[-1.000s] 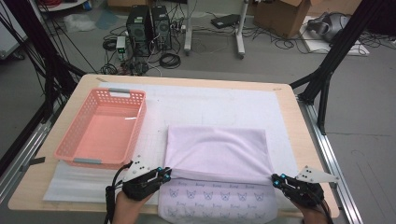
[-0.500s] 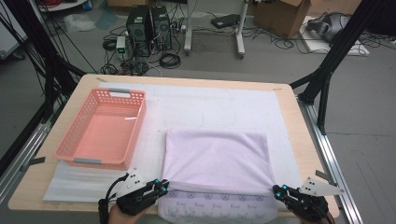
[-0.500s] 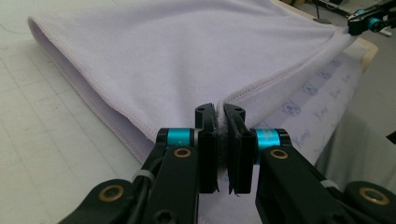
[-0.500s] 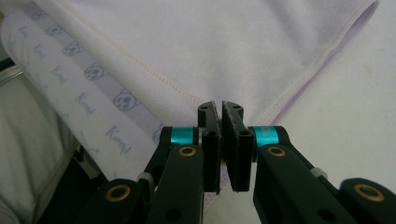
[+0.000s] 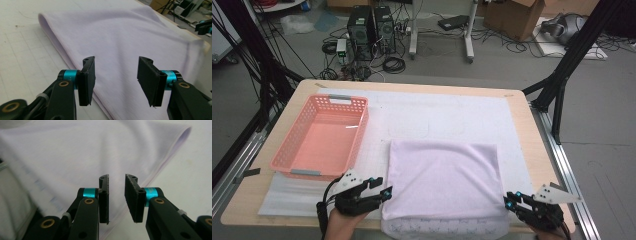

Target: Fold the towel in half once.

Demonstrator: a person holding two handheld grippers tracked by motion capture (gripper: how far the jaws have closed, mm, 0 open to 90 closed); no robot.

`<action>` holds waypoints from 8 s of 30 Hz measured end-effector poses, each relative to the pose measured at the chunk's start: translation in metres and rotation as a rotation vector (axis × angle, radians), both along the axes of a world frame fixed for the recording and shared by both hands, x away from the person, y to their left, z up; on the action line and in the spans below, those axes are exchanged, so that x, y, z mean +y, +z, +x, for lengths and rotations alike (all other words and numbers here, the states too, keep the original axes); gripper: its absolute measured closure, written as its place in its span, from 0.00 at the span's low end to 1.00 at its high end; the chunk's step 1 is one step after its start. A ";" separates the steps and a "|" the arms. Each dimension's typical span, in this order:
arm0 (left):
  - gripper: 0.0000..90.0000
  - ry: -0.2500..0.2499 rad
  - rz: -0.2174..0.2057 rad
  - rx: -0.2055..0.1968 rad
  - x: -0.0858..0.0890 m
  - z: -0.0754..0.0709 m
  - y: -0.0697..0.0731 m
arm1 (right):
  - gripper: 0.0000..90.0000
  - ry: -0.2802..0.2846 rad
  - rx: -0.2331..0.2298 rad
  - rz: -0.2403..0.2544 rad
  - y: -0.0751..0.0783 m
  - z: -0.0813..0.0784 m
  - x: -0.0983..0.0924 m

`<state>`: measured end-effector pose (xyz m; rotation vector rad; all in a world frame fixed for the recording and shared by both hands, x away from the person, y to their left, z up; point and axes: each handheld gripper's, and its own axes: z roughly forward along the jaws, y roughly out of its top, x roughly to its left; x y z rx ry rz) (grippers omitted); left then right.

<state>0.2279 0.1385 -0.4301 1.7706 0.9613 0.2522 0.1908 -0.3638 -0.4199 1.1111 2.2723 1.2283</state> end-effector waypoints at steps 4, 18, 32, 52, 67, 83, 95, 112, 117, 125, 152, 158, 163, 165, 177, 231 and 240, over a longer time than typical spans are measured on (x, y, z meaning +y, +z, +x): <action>0.53 0.022 0.029 0.025 -0.005 0.030 -0.003 | 0.78 -0.040 0.003 -0.003 0.001 0.028 0.001; 0.49 0.141 0.127 0.079 -0.011 0.094 -0.019 | 0.49 -0.194 0.055 -0.042 -0.021 0.104 0.011; 0.61 0.140 0.268 0.060 -0.034 0.109 -0.021 | 0.72 -0.206 0.102 -0.054 -0.028 0.126 0.015; 0.97 0.218 0.180 0.054 -0.035 0.154 0.014 | 0.97 -0.219 0.044 0.048 0.000 0.159 0.003; 0.97 0.283 0.130 0.055 -0.028 0.222 0.009 | 0.97 -0.252 0.030 0.029 0.007 0.237 0.013; 0.56 0.151 0.091 0.087 -0.041 0.193 0.019 | 0.67 -0.262 0.060 0.011 -0.003 0.226 0.027; 0.45 0.103 0.054 0.081 -0.043 0.147 0.011 | 0.71 -0.154 0.058 0.019 0.012 0.191 0.034; 0.41 0.082 0.058 0.039 -0.033 0.095 0.003 | 0.89 0.022 0.125 -0.022 -0.012 0.115 0.027; 0.43 0.081 0.055 0.033 -0.028 0.080 -0.004 | 0.89 0.023 0.108 -0.035 -0.016 0.089 0.017; 0.49 0.106 0.068 0.040 -0.021 0.063 -0.010 | 0.79 -0.059 0.102 -0.032 -0.022 0.072 0.003; 0.97 0.101 0.131 0.052 -0.032 0.053 -0.017 | 0.92 -0.116 -0.001 -0.109 -0.025 0.061 0.019; 0.97 0.100 0.121 0.038 -0.028 0.050 -0.013 | 0.94 -0.109 0.008 -0.056 -0.023 0.061 0.014; 0.97 0.105 0.102 0.024 -0.025 0.044 -0.012 | 0.94 -0.109 0.015 -0.034 -0.024 0.061 0.012; 0.97 0.107 0.091 0.024 -0.024 0.043 -0.011 | 0.94 -0.108 0.017 -0.035 -0.024 0.060 0.012; 0.97 0.087 0.075 0.007 -0.023 0.019 -0.006 | 0.94 -0.111 0.022 -0.023 -0.019 0.044 0.006; 0.97 -0.004 0.050 -0.046 -0.003 -0.087 -0.003 | 0.94 0.018 0.067 -0.047 -0.011 -0.058 0.002; 0.68 0.050 0.030 -0.021 -0.002 -0.071 -0.008 | 0.68 -0.043 0.065 -0.002 -0.014 -0.053 0.000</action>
